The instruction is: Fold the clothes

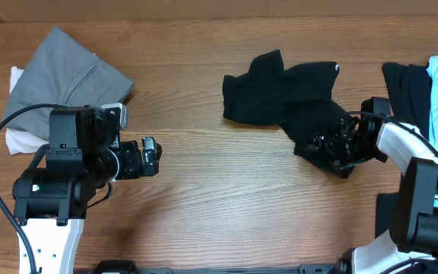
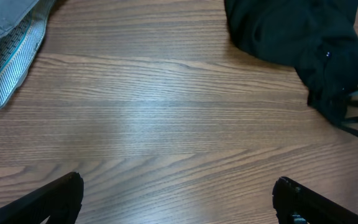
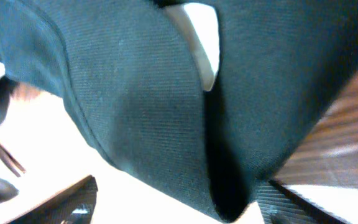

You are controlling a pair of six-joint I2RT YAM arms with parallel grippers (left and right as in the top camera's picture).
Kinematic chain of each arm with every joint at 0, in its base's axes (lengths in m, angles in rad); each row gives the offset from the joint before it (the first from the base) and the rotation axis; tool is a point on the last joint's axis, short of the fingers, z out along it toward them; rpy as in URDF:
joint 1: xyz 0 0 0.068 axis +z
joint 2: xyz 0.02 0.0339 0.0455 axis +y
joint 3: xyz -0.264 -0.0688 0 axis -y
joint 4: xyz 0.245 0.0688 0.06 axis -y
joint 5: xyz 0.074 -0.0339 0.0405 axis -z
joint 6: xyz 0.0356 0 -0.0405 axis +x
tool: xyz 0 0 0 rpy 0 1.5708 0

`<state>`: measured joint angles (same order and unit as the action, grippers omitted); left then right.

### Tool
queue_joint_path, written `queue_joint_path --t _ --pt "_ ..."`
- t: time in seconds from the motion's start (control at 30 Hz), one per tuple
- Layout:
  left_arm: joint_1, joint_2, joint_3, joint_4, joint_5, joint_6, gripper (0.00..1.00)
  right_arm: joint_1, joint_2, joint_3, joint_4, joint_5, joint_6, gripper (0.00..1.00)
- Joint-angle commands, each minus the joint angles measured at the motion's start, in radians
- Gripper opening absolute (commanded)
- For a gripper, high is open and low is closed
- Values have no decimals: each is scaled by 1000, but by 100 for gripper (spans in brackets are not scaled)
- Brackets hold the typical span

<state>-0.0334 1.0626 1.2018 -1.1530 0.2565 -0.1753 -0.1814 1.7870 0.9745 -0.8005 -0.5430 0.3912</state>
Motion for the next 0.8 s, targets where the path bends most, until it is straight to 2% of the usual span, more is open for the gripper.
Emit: queue_joint_path --t 0.0,0.07,0.13,0.3,0.47,0.6,0.77 --pt "-6 3 26 -2 -5 22 100 -8 16 -13 31 2 8 44" --pt "-6 3 26 -1 -5 22 100 -27 16 -12 52 19 11 19" --pt "-6 3 26 -2 -5 22 100 -60 14 -7 72 18 22 4" --pt "-6 4 26 -2 -5 23 100 -163 -45 74 9 -33 20 4" --pt "-6 3 26 -2 -5 23 100 -265 -190 272 -124 -35 -5 4" --pt "-6 3 26 -2 -35 47 100 -333 -264 516 -204 -31 -5 4" --pt "-6 3 26 -13 -100 49 100 -366 -270 904 -298 -19 -5 4"
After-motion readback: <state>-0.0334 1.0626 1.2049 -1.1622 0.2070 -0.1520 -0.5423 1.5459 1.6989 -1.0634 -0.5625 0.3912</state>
